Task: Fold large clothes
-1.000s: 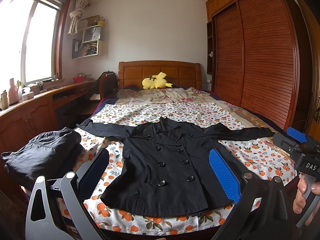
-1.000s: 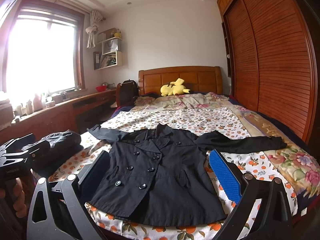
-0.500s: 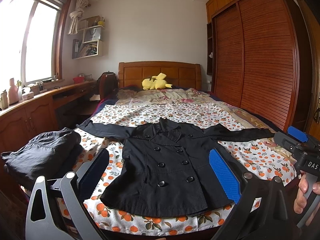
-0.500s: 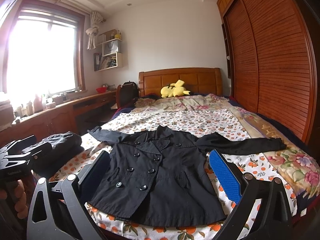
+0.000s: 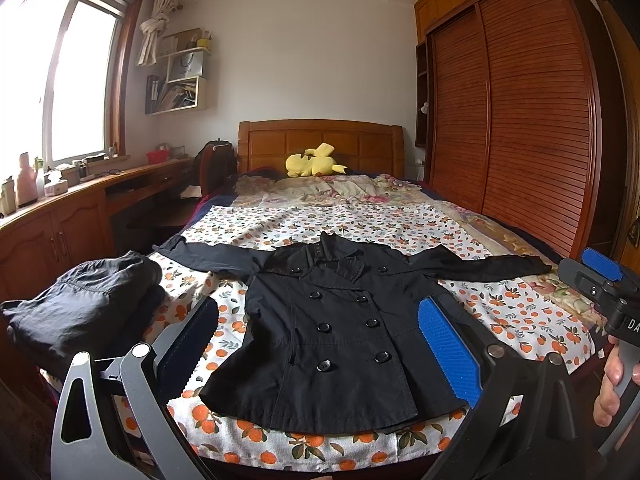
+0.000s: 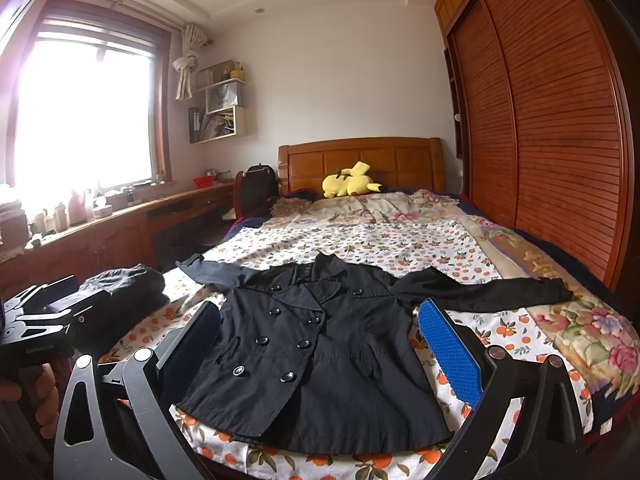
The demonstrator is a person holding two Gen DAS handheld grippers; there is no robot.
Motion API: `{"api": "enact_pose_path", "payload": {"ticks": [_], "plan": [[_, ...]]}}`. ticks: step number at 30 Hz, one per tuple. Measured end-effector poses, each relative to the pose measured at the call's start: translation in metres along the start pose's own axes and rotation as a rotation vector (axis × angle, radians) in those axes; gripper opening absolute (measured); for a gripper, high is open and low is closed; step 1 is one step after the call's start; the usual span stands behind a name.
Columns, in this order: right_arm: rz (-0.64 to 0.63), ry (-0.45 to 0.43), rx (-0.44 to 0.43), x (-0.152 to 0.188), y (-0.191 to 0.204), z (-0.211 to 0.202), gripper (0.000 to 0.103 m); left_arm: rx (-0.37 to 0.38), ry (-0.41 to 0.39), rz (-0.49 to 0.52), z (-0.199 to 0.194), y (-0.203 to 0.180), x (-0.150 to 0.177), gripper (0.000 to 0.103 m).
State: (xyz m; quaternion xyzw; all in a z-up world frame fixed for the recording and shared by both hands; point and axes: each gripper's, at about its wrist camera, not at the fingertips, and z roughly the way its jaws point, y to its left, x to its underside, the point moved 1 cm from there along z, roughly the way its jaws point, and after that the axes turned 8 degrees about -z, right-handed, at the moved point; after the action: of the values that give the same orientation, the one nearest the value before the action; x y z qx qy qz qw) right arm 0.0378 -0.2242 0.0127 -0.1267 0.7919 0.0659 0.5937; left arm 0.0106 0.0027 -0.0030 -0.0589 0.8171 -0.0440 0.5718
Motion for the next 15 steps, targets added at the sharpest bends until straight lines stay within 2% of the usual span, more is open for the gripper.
{"api": "enact_pose_path", "payload": {"ticks": [15], "plan": [[-0.002,0.0,-0.002,-0.0001,0.002,-0.0006,0.096,0.001,-0.001,0.0,0.0,0.0006,-0.0003,0.101]]}}
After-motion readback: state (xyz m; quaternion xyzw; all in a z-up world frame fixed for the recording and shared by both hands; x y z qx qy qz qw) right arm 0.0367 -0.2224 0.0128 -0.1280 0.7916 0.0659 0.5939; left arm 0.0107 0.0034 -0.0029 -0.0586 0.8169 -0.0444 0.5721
